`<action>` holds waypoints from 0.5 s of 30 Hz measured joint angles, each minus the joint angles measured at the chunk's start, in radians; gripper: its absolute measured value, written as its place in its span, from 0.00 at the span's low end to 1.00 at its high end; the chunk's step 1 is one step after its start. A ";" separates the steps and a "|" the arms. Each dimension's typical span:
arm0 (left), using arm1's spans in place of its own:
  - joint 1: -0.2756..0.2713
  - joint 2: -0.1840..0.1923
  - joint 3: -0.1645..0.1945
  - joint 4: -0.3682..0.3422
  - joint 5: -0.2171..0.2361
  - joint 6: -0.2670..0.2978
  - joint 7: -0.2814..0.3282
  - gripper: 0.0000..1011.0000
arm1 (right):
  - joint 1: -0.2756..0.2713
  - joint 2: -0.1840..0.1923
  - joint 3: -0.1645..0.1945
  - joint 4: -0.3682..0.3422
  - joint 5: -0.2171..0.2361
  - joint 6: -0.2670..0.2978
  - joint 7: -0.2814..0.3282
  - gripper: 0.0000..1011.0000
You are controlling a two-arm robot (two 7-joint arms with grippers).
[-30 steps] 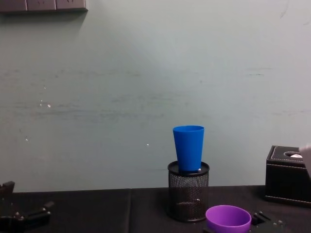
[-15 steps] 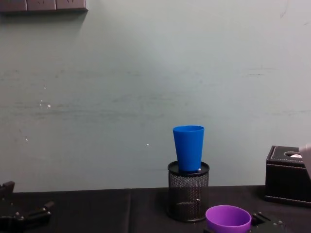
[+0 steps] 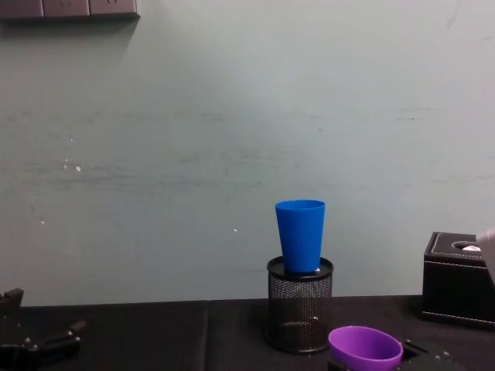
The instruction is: Pick up one cup with a gripper and tap it against the other cup.
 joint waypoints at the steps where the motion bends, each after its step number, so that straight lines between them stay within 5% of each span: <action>1: 0.000 0.000 0.000 0.000 0.000 0.000 0.000 1.00 | 0.000 0.000 0.000 0.000 0.000 0.000 0.000 0.73; 15: 0.000 0.000 0.000 0.000 0.000 0.000 0.000 1.00 | -0.001 0.001 0.000 -0.001 0.001 0.000 -0.001 0.73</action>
